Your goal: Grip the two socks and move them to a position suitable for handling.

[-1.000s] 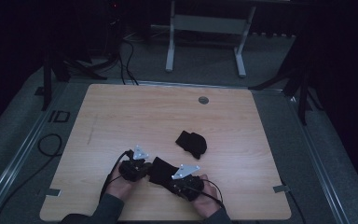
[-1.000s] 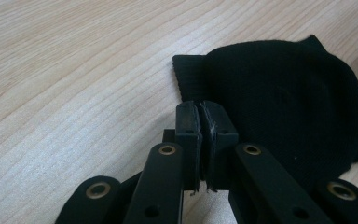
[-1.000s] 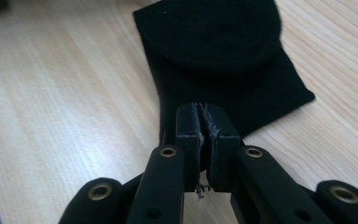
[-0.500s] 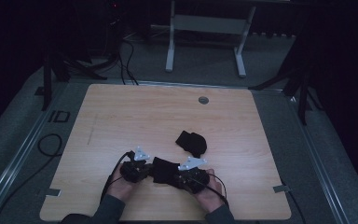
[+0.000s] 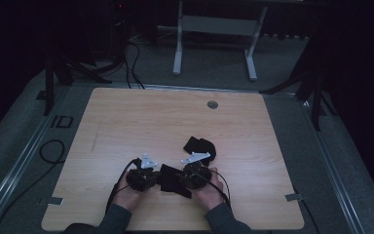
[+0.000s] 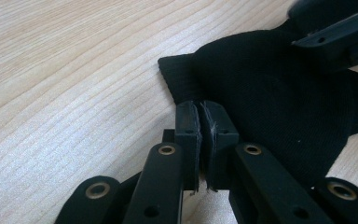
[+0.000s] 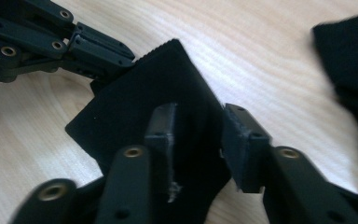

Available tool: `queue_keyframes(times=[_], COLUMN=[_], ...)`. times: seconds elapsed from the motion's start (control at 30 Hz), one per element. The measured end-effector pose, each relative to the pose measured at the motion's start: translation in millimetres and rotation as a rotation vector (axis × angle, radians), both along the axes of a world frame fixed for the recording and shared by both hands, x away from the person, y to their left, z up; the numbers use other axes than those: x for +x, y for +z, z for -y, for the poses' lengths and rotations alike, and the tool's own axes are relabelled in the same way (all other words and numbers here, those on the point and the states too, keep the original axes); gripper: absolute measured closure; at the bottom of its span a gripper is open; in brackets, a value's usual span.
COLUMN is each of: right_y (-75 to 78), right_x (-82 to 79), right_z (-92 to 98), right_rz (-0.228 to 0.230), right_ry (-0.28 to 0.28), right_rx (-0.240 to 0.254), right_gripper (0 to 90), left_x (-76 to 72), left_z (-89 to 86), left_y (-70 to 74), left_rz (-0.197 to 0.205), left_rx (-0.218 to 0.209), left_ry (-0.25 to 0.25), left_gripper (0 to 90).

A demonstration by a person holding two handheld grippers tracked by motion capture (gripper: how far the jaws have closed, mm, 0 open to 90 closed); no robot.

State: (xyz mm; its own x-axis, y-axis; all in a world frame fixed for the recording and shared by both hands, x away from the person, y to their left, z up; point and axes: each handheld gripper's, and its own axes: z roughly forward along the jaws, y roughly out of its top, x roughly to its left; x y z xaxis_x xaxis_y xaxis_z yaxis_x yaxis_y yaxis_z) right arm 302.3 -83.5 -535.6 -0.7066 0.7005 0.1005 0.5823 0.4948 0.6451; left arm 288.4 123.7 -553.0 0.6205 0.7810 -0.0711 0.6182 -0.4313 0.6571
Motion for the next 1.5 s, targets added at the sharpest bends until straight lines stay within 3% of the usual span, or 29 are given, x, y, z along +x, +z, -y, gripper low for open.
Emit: queue_keyframes(times=[0.1, 0.2, 0.5, 0.93, 1.27, 1.5], right_y=[-0.3, 4.7, 15.7, 17.9, 16.7, 11.5], right_x=[-1.6, -5.0, -18.6, -15.8, -11.3, -10.5], right_z=[1.2, 8.2, 46.2, 110.2, 131.1, 133.2], right_rz=[-0.004, 0.004, 0.032, 0.05, 0.038, 0.021], right_ry=[0.008, 0.011, -0.024, -0.18, -0.223, -0.227], right_rx=[-0.004, 0.006, 0.024, -0.012, -0.068, -0.12], right_gripper=[84.2, 88.0, 88.3, 88.4, 88.2, 87.9], left_x=[-0.2, 0.2, -0.9, 1.0, 2.1, 2.7], left_z=[0.3, -0.3, 2.5, 2.6, 0.7, -2.2], left_y=[0.2, 0.1, 0.4, 1.1, 2.0, 3.2], left_rz=[0.002, 0.0, 0.021, 0.029, 0.046, 0.06], left_rx=[0.005, 0.004, 0.03, 0.042, 0.058, 0.076], left_ry=[-0.003, -0.003, -0.008, -0.007, -0.008, 0.005], left_gripper=[85.8, 85.4, 85.2, 83.7, 83.2, 83.2])
